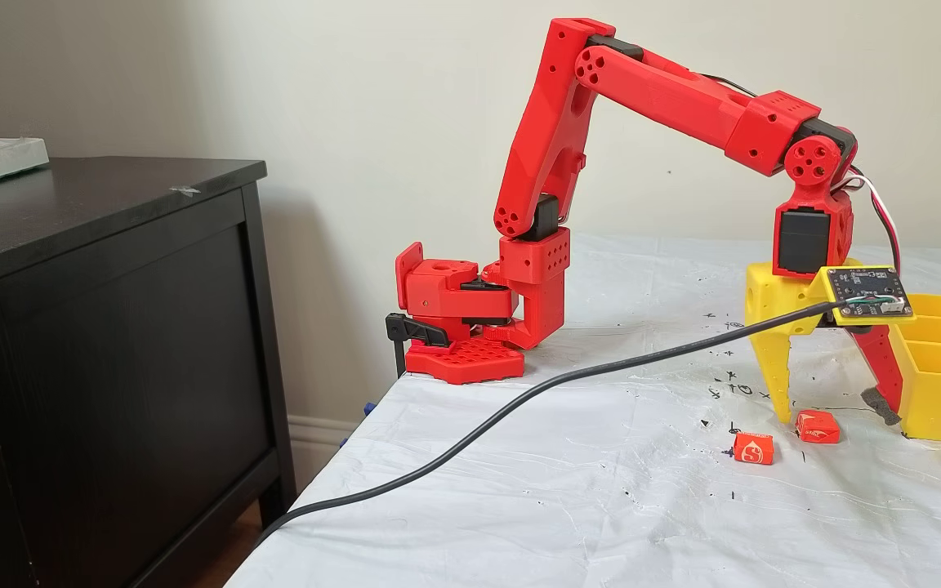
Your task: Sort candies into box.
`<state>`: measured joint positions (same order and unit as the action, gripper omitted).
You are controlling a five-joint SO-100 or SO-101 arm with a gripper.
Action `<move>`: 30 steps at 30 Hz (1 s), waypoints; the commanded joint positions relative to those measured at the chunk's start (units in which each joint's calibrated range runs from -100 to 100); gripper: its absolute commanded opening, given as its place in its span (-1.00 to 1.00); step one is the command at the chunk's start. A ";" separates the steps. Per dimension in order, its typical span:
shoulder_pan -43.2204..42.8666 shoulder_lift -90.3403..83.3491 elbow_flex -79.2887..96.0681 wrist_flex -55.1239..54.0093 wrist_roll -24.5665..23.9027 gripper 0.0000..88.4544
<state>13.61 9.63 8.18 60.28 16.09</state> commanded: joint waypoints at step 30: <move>-0.84 4.28 -9.23 1.98 1.27 -0.49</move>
<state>12.88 14.30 2.58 61.93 17.17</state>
